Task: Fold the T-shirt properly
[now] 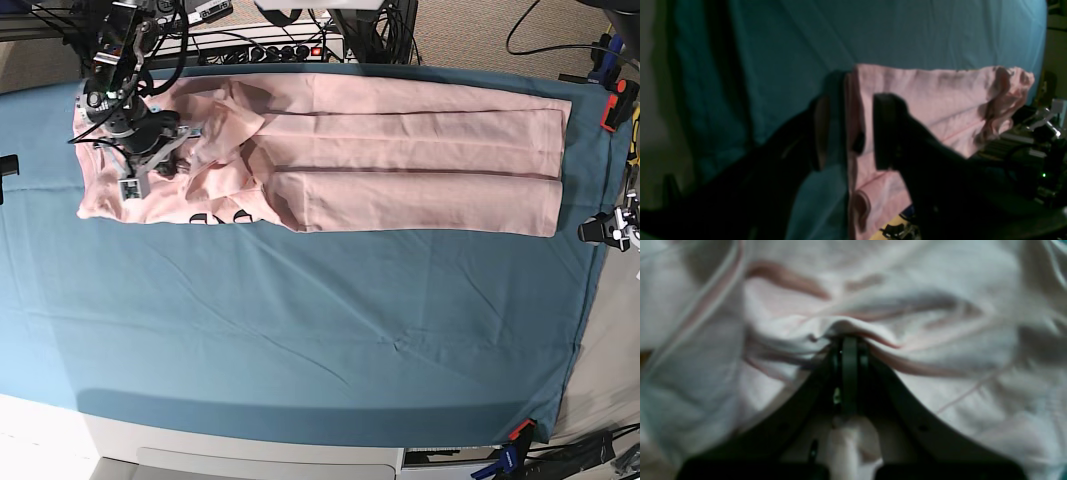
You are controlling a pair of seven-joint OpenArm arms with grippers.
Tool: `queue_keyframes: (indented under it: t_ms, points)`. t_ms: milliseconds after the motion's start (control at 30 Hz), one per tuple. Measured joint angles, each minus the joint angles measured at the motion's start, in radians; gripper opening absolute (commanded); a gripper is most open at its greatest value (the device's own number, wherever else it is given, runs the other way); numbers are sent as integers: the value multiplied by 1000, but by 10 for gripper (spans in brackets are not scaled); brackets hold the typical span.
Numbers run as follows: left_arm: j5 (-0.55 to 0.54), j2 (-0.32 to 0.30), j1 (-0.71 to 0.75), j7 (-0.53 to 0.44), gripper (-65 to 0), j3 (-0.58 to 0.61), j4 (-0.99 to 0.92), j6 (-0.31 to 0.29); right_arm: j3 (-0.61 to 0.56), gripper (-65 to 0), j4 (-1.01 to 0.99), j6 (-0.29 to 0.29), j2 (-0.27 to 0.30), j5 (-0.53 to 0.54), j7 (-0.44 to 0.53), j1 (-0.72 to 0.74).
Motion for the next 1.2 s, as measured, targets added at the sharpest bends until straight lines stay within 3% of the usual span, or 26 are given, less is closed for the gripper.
queue_keyframes:
  t_ms: [333,533,967,1200]
  points:
    - [0,0,0,0,-416,0,0,0,0,-650,0,-18,14,-23,-10,0]
    - [0,0,0,0,-416,0,0,0,-2,-650,0,-77,38,-136,-21,0]
    - [0,0,0,0,-416,0,0,0,2,-650,-1,-83,50,-89,-36,0]
    - [0,0,0,0,-416,0,0,0,2,-650,101,-80,49,-98,-77,-11]
